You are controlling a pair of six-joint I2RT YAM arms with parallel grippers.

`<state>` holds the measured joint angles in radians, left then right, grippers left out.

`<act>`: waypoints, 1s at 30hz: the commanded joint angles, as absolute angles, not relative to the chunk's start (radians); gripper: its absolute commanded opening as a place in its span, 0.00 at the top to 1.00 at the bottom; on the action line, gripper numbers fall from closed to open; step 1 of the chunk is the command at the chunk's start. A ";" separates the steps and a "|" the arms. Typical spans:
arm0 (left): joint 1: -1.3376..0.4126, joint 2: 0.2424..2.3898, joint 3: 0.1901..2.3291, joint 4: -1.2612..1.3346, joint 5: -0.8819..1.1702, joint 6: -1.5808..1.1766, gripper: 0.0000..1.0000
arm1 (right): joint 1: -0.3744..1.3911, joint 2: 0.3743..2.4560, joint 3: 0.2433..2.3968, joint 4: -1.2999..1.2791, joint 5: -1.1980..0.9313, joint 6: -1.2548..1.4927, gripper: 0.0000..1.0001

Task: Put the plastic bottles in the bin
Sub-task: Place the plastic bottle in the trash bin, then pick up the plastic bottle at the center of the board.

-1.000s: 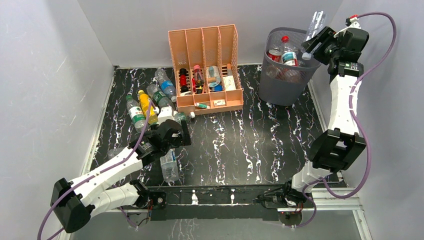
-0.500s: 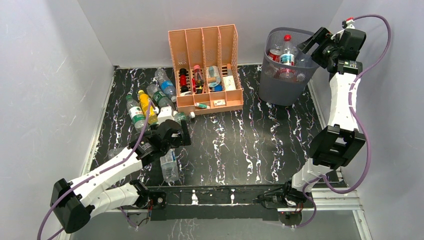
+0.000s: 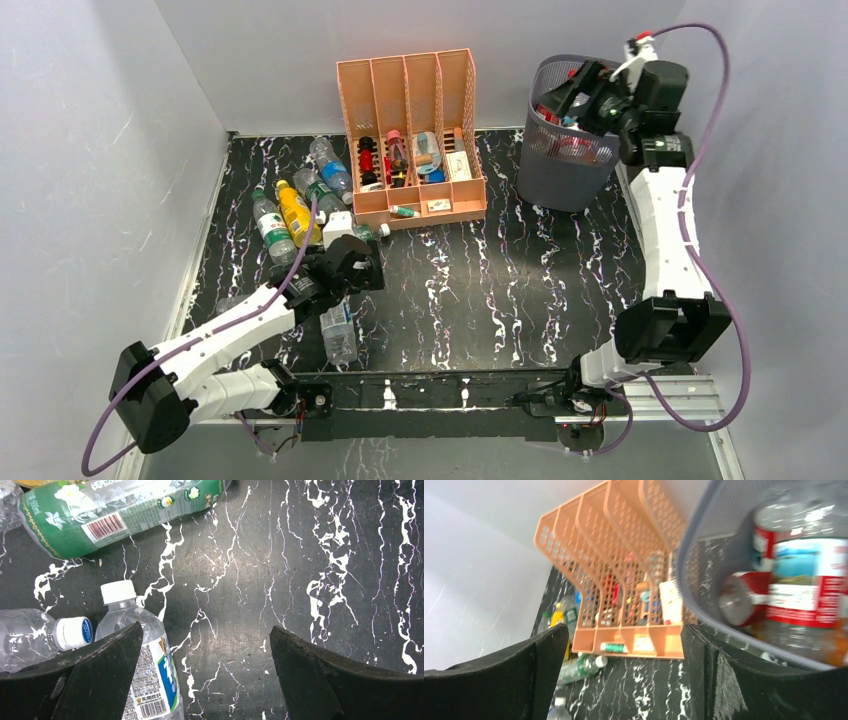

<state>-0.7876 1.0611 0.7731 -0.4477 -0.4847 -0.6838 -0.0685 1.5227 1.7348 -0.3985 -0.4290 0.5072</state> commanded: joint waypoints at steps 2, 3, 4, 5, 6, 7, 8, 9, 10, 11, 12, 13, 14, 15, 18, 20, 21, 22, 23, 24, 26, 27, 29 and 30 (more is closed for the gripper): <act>-0.777 1.066 0.841 -0.506 -0.551 -0.654 0.02 | 0.097 1.434 1.635 -0.347 -0.430 0.462 0.06; -0.774 1.069 0.844 -0.512 -0.551 -0.655 0.02 | 0.130 1.422 1.606 -0.347 -0.420 0.454 0.06; -0.772 1.073 0.846 -0.518 -0.550 -0.662 0.02 | 0.161 1.412 1.593 -0.349 -0.414 0.448 0.06; -0.770 1.077 0.847 -0.529 -0.549 -0.671 0.02 | 0.193 1.403 1.569 -0.350 -0.410 0.436 0.06; -0.769 1.082 0.849 -0.547 -0.548 -0.688 0.02 | 0.220 1.398 1.550 -0.356 -0.404 0.429 0.06; -0.766 1.088 0.851 -0.568 -0.549 -0.707 0.02 | 0.252 1.392 1.531 -0.359 -0.396 0.420 0.06; -0.765 1.094 0.853 -0.593 -0.550 -0.730 0.02 | 0.278 1.387 1.513 -0.362 -0.387 0.411 0.06; -0.765 1.098 0.852 -0.617 -0.551 -0.756 0.02 | 0.304 1.383 1.496 -0.368 -0.377 0.401 0.06; -0.765 1.098 0.849 -0.639 -0.553 -0.785 0.02 | 0.326 1.380 1.478 -0.369 -0.369 0.393 0.06; -0.764 1.094 0.841 -0.661 -0.552 -0.816 0.02 | 0.341 1.377 1.456 -0.366 -0.364 0.390 0.06; -0.763 1.089 0.832 -0.674 -0.545 -0.842 0.02 | 0.353 1.373 1.437 -0.361 -0.364 0.387 0.06; -0.762 1.084 0.822 -0.684 -0.536 -0.863 0.02 | 0.361 1.369 1.418 -0.355 -0.365 0.385 0.06; -0.762 1.082 0.813 -0.699 -0.527 -0.888 0.02 | 0.366 1.365 1.399 -0.347 -0.364 0.386 0.06; -0.761 1.082 0.808 -0.713 -0.520 -0.910 0.02 | 0.370 1.363 1.385 -0.338 -0.365 0.384 0.06; -0.761 1.093 0.804 -0.776 -0.527 -0.990 0.02 | 0.376 1.359 1.349 -0.328 -0.371 0.377 0.06; -0.760 1.112 0.805 -0.814 -0.544 -1.032 0.02 | 0.378 1.356 1.325 -0.316 -0.377 0.376 0.06; -0.760 1.123 0.806 -0.838 -0.555 -1.057 0.02 | 0.381 1.354 1.309 -0.309 -0.379 0.375 0.06; -0.759 1.139 0.809 -0.861 -0.566 -1.086 0.02 | 0.384 1.353 1.293 -0.301 -0.384 0.375 0.06; -0.760 1.163 0.811 -0.894 -0.573 -1.112 0.02 | 0.386 1.353 1.277 -0.295 -0.388 0.375 0.06; -0.758 1.181 0.813 -0.915 -0.578 -1.135 0.02 | 0.390 1.353 1.261 -0.289 -0.389 0.375 0.06; -0.757 1.217 0.815 -0.941 -0.580 -1.168 0.02 | 0.397 1.354 1.229 -0.278 -0.391 0.374 0.06; -0.758 1.233 0.816 -0.945 -0.574 -1.178 0.02 | 0.399 1.356 1.218 -0.275 -0.394 0.373 0.06; -0.758 1.251 0.806 -0.936 -0.562 -1.184 0.02 | 0.403 1.356 1.201 -0.271 -0.392 0.370 0.06; -0.758 1.256 0.799 -0.924 -0.556 -1.184 0.02 | 0.407 1.355 1.192 -0.268 -0.391 0.369 0.06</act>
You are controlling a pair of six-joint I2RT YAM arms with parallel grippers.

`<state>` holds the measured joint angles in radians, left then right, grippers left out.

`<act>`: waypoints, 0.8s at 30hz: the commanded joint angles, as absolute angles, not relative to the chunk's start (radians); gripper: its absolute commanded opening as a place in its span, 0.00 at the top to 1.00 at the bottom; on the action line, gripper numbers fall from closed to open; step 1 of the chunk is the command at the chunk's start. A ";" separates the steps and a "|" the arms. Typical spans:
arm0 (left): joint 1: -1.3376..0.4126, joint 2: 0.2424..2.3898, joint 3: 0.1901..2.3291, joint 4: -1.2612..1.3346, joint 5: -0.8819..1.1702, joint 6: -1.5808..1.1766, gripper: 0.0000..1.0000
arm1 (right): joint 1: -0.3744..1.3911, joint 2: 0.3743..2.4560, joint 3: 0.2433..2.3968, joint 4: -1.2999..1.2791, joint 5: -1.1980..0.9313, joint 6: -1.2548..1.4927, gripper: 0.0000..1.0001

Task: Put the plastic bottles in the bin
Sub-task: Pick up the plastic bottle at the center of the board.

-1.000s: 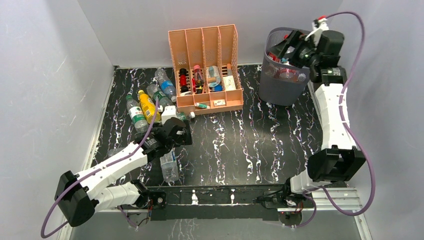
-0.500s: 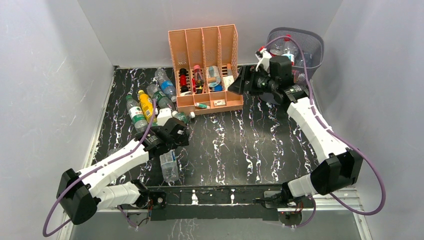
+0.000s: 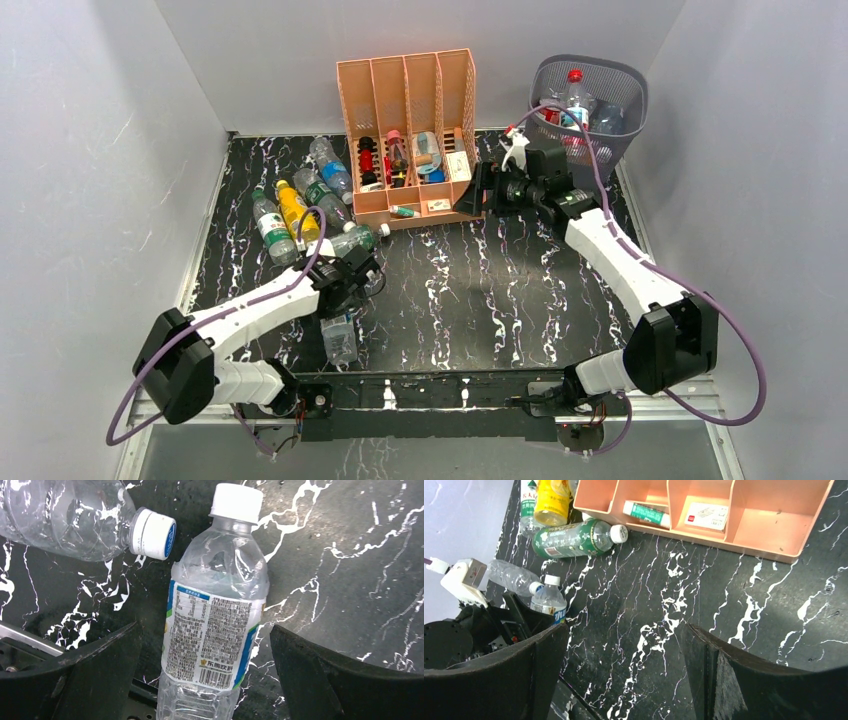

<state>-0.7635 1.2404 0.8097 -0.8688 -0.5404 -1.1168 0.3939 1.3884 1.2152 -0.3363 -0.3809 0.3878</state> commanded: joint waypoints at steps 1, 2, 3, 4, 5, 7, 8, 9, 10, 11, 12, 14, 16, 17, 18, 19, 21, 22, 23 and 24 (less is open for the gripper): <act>-0.756 1.258 0.790 -0.909 -0.550 -1.181 0.02 | 0.410 1.355 1.183 -0.265 -0.388 0.369 0.06; -0.756 1.259 0.778 -0.891 -0.543 -1.179 0.02 | 0.412 1.353 1.175 -0.262 -0.387 0.369 0.05; -0.756 1.259 0.770 -0.874 -0.538 -1.177 0.02 | 0.415 1.355 1.168 -0.260 -0.387 0.369 0.05; -0.755 1.260 0.761 -0.855 -0.533 -1.174 0.02 | 0.417 1.356 1.163 -0.258 -0.385 0.368 0.05; -0.756 1.261 0.754 -0.837 -0.529 -1.171 0.02 | 0.420 1.359 1.160 -0.258 -0.383 0.367 0.05; -0.756 1.263 0.737 -0.796 -0.522 -1.154 0.02 | 0.426 1.367 1.157 -0.261 -0.382 0.363 0.05; -0.756 1.265 0.734 -0.776 -0.518 -1.145 0.02 | 0.427 1.368 1.155 -0.261 -0.379 0.361 0.05; -0.756 1.268 0.731 -0.758 -0.514 -1.136 0.04 | 0.430 1.369 1.149 -0.262 -0.375 0.361 0.05; -0.756 1.269 0.729 -0.739 -0.507 -1.122 0.07 | 0.433 1.368 1.144 -0.260 -0.374 0.361 0.05; -0.756 1.269 0.727 -0.719 -0.499 -1.110 0.12 | 0.436 1.369 1.141 -0.258 -0.373 0.361 0.05; -0.756 1.266 0.727 -0.703 -0.493 -1.099 0.19 | 0.439 1.373 1.137 -0.258 -0.371 0.361 0.05; -0.756 1.262 0.725 -0.679 -0.482 -1.074 0.32 | 0.445 1.378 1.137 -0.258 -0.366 0.359 0.05; -0.756 1.256 0.730 -0.671 -0.476 -1.059 0.42 | 0.450 1.386 1.135 -0.254 -0.363 0.359 0.05; -0.756 1.255 0.736 -0.673 -0.475 -1.050 0.46 | 0.451 1.390 1.134 -0.251 -0.364 0.361 0.05; -0.756 1.253 0.741 -0.677 -0.473 -1.043 0.50 | 0.454 1.394 1.134 -0.249 -0.365 0.361 0.05; -0.756 1.250 0.748 -0.683 -0.470 -1.035 0.53 | 0.456 1.398 1.134 -0.248 -0.365 0.362 0.06; -0.756 1.238 0.763 -0.686 -0.457 -1.012 0.59 | 0.462 1.402 1.134 -0.246 -0.362 0.363 0.06; -0.756 1.228 0.767 -0.680 -0.446 -0.999 0.61 | 0.465 1.406 1.134 -0.245 -0.362 0.362 0.06; -0.756 1.216 0.773 -0.674 -0.435 -0.984 0.61 | 0.468 1.409 1.134 -0.245 -0.361 0.362 0.06; -0.756 1.204 0.777 -0.663 -0.421 -0.968 0.62 | 0.471 1.411 1.134 -0.245 -0.359 0.362 0.06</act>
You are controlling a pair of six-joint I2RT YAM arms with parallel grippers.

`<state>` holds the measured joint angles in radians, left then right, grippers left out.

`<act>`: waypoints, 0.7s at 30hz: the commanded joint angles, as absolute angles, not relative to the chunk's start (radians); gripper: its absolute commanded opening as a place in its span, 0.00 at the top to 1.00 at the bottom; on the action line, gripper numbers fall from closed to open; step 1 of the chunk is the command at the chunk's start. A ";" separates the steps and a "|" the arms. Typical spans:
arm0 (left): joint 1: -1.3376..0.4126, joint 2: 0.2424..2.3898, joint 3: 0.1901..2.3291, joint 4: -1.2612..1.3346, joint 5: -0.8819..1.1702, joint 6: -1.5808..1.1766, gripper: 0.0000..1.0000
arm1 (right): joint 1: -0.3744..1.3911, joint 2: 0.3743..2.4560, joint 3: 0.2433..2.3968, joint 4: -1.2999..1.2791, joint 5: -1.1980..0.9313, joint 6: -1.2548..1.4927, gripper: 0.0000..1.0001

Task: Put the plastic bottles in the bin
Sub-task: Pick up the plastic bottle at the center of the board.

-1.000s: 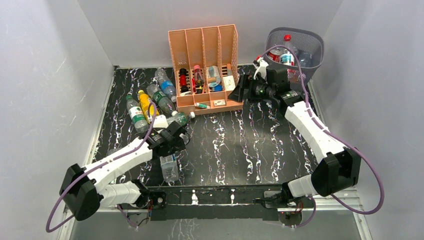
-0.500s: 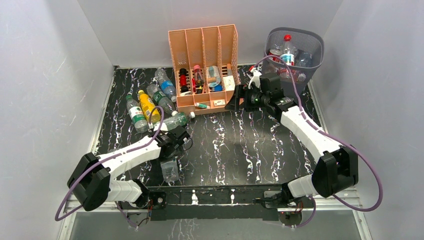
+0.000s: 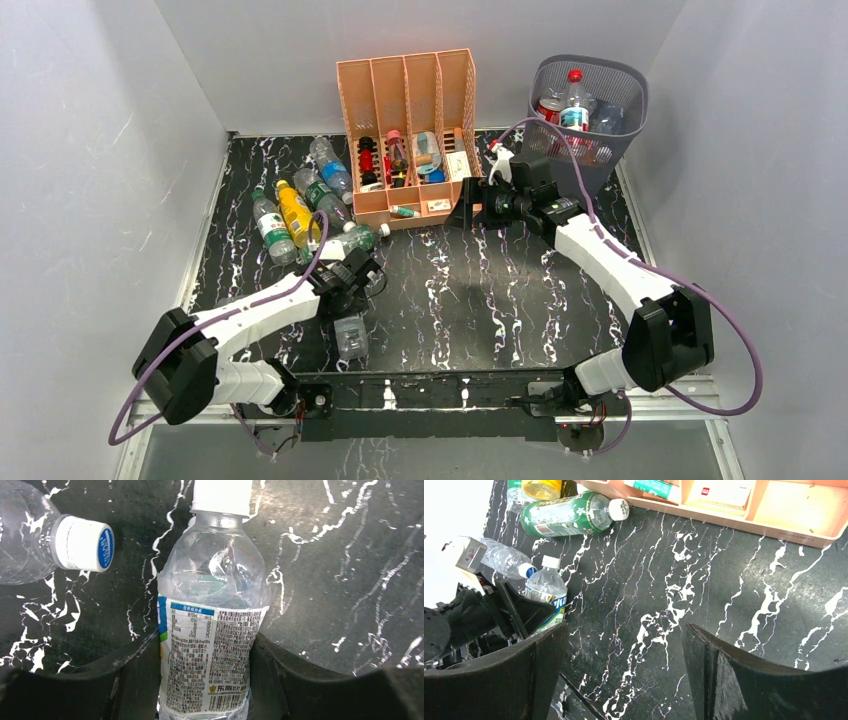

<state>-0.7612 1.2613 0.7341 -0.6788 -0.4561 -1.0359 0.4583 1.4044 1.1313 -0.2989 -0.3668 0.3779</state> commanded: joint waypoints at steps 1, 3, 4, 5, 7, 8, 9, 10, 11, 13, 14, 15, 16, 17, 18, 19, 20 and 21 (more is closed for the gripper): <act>-0.756 1.189 0.782 -0.647 -0.402 -0.948 0.62 | 0.475 1.412 1.132 -0.245 -0.360 0.362 0.06; -0.756 1.155 0.784 -0.604 -0.357 -0.898 0.61 | 0.479 1.416 1.127 -0.243 -0.366 0.364 0.06; -0.756 1.133 0.784 -0.580 -0.335 -0.880 0.61 | 0.481 1.418 1.123 -0.239 -0.374 0.367 0.06; -0.756 1.114 0.782 -0.555 -0.312 -0.864 0.61 | 0.482 1.420 1.118 -0.235 -0.384 0.372 0.06; -0.757 1.075 0.777 -0.497 -0.264 -0.823 0.61 | 0.484 1.422 1.110 -0.224 -0.406 0.382 0.06; -0.756 1.056 0.774 -0.467 -0.234 -0.808 0.60 | 0.485 1.422 1.106 -0.217 -0.413 0.387 0.06; -0.756 1.040 0.772 -0.438 -0.209 -0.791 0.60 | 0.487 1.424 1.102 -0.209 -0.426 0.394 0.06; -0.756 1.027 0.770 -0.407 -0.185 -0.771 0.60 | 0.489 1.426 1.100 -0.201 -0.434 0.402 0.06; -0.756 1.015 0.766 -0.376 -0.156 -0.752 0.60 | 0.490 1.429 1.099 -0.193 -0.450 0.410 0.06; -0.758 0.992 0.757 -0.320 -0.096 -0.720 0.60 | 0.494 1.432 1.094 -0.170 -0.484 0.431 0.05; -0.758 0.983 0.753 -0.297 -0.073 -0.707 0.59 | 0.495 1.436 1.092 -0.155 -0.503 0.445 0.05; -0.758 0.978 0.749 -0.275 -0.051 -0.694 0.59 | 0.497 1.440 1.090 -0.141 -0.524 0.459 0.05; -0.758 0.972 0.745 -0.255 -0.028 -0.683 0.59 | 0.500 1.444 1.087 -0.125 -0.545 0.474 0.05; -0.758 0.964 0.740 -0.235 -0.007 -0.673 0.59 | 0.504 1.448 1.084 -0.109 -0.564 0.491 0.05; -0.758 0.959 0.734 -0.214 0.011 -0.663 0.59 | 0.509 1.452 1.081 -0.091 -0.584 0.506 0.05; -0.758 0.951 0.726 -0.197 0.028 -0.655 0.59 | 0.516 1.455 1.078 -0.073 -0.599 0.523 0.05; -0.758 0.945 0.722 -0.180 0.041 -0.649 0.59 | 0.524 1.460 1.078 -0.061 -0.610 0.539 0.05; -0.758 0.940 0.718 -0.165 0.053 -0.642 0.58 | 0.534 1.464 1.077 -0.050 -0.617 0.548 0.05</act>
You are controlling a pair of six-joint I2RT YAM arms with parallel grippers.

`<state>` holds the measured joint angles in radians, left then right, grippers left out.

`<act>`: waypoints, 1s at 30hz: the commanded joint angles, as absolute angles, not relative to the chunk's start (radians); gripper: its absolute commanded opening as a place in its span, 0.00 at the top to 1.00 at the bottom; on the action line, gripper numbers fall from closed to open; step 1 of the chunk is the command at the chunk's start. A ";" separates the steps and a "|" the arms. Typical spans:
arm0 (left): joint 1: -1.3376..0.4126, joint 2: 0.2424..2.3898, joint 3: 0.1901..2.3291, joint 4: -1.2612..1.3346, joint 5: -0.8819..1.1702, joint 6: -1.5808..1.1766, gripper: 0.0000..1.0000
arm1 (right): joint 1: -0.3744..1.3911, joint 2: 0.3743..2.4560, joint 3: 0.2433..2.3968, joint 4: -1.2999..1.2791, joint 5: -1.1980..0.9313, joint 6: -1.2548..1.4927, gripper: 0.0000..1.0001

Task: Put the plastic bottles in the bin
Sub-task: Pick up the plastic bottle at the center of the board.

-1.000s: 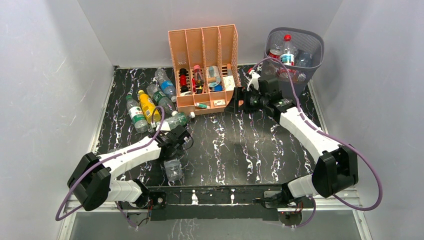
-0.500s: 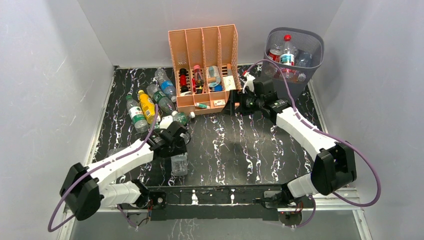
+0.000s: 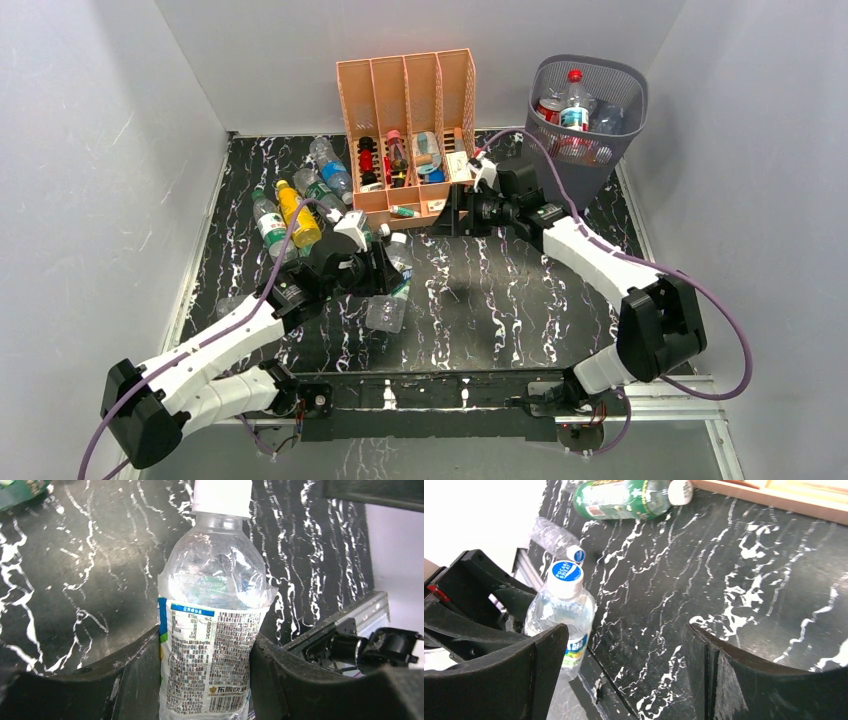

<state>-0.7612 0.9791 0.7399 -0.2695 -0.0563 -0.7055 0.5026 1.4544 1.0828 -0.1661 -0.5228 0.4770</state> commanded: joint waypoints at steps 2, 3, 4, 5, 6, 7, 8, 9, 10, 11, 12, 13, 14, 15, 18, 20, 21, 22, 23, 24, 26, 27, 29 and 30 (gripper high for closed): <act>-0.758 0.933 0.711 -0.143 0.071 -0.633 0.58 | 0.551 1.472 1.077 -0.030 -0.623 0.564 0.05; -0.758 0.932 0.712 -0.138 0.078 -0.630 0.58 | 0.558 1.475 1.076 -0.019 -0.626 0.573 0.05; -0.758 0.931 0.709 -0.133 0.085 -0.627 0.58 | 0.563 1.479 1.074 -0.007 -0.633 0.582 0.05; -0.758 0.930 0.710 -0.130 0.089 -0.625 0.58 | 0.567 1.481 1.072 0.011 -0.642 0.592 0.05; -0.758 0.930 0.709 -0.128 0.090 -0.623 0.58 | 0.571 1.484 1.070 0.027 -0.652 0.603 0.05; -0.758 0.929 0.707 -0.126 0.090 -0.624 0.58 | 0.574 1.487 1.068 0.038 -0.660 0.614 0.05; -0.758 0.928 0.706 -0.127 0.089 -0.625 0.58 | 0.578 1.490 1.069 0.048 -0.665 0.622 0.05; -0.758 0.927 0.706 -0.126 0.090 -0.624 0.58 | 0.583 1.492 1.070 0.052 -0.667 0.627 0.05; -0.758 0.927 0.704 -0.123 0.094 -0.624 0.58 | 0.588 1.496 1.074 0.054 -0.666 0.628 0.05; -0.758 0.927 0.701 -0.121 0.096 -0.625 0.58 | 0.592 1.500 1.077 0.053 -0.665 0.629 0.05; -0.758 0.925 0.699 -0.118 0.099 -0.624 0.58 | 0.597 1.505 1.082 0.051 -0.663 0.629 0.05; -0.758 0.923 0.698 -0.114 0.101 -0.624 0.58 | 0.601 1.508 1.084 0.051 -0.663 0.630 0.05; -0.758 0.921 0.696 -0.114 0.100 -0.624 0.58 | 0.605 1.511 1.087 0.050 -0.663 0.632 0.05; -0.758 0.919 0.696 -0.114 0.099 -0.624 0.58 | 0.609 1.516 1.090 0.049 -0.664 0.631 0.05; -0.758 0.917 0.698 -0.117 0.096 -0.620 0.58 | 0.622 1.525 1.099 0.040 -0.664 0.630 0.05; -0.758 0.917 0.702 -0.121 0.093 -0.615 0.58 | 0.629 1.530 1.105 0.031 -0.665 0.628 0.05; -0.758 0.916 0.703 -0.124 0.089 -0.612 0.58 | 0.633 1.533 1.108 0.026 -0.666 0.627 0.05; -0.758 0.917 0.704 -0.127 0.084 -0.610 0.58 | 0.638 1.537 1.111 0.021 -0.667 0.626 0.05; -0.758 0.917 0.706 -0.129 0.080 -0.609 0.58 | 0.642 1.540 1.113 0.017 -0.668 0.625 0.05; -0.758 0.918 0.707 -0.132 0.075 -0.607 0.58 | 0.647 1.543 1.115 0.014 -0.669 0.625 0.05; -0.758 0.919 0.706 -0.137 0.063 -0.603 0.58 | 0.657 1.547 1.118 0.009 -0.670 0.625 0.05; -0.758 0.923 0.708 -0.140 0.054 -0.600 0.58 | 0.664 1.548 1.121 0.007 -0.670 0.624 0.05; -0.758 0.929 0.707 -0.144 0.043 -0.595 0.58 | 0.676 1.550 1.125 0.001 -0.670 0.622 0.05; -0.758 0.933 0.707 -0.143 0.039 -0.594 0.58 | 0.683 1.552 1.128 -0.002 -0.672 0.621 0.05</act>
